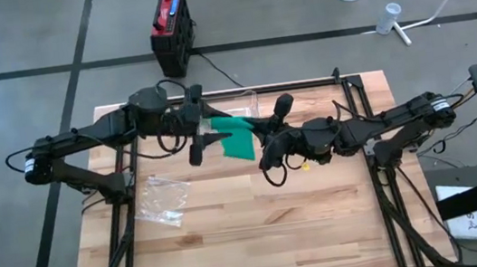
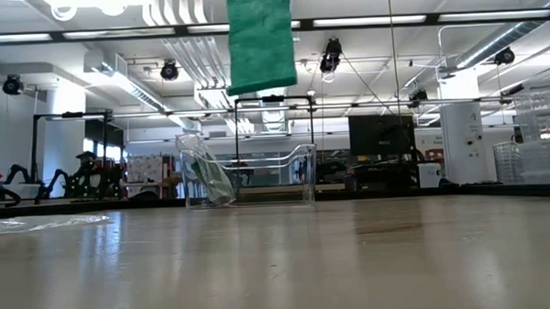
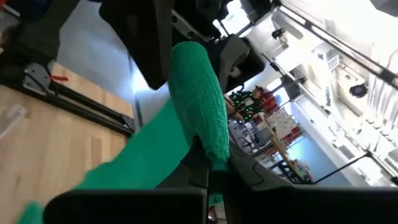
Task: Roll bandage
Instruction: Roll the blue bandage
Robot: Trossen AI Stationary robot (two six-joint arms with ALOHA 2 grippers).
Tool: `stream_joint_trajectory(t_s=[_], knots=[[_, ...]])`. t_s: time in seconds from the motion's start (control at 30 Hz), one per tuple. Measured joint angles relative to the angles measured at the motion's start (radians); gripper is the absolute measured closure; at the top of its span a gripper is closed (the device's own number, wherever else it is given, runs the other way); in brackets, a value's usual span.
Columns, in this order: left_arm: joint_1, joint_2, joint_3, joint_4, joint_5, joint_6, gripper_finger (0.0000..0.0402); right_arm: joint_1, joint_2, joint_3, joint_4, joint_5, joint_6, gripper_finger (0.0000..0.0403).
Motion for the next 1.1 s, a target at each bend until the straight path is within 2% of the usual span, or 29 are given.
stream_joint_trajectory(t_s=[0.17, 0.33, 0.4, 0.77, 0.97, 1.1], knots=[[0.006, 0.017, 0.000, -0.004, 0.021, -0.166, 0.0213, -0.006, 0.013, -0.005, 0.020, 0.005, -0.085, 0.0395], [0.044, 0.024, 0.000, -0.008, 0.192, -0.387, 0.0199, -0.002, 0.035, -0.005, 0.046, 0.013, -0.222, 0.0395], [0.061, 0.024, 0.000, -0.020, 0.225, -0.443, 0.0190, -0.002, 0.048, -0.005, 0.045, 0.029, -0.258, 0.0395], [0.080, 0.023, 0.000, -0.064, 0.253, -0.435, 0.0160, 0.048, 0.063, 0.006, 0.082, 0.033, -0.311, 0.0395], [0.082, 0.029, 0.000, -0.070, 0.383, -0.440, 0.0164, 0.067, 0.063, 0.006, 0.083, 0.020, -0.346, 0.0395], [0.082, 0.032, 0.000, -0.096, 0.395, -0.456, 0.0170, 0.069, 0.064, 0.006, 0.082, 0.017, -0.364, 0.0395]])
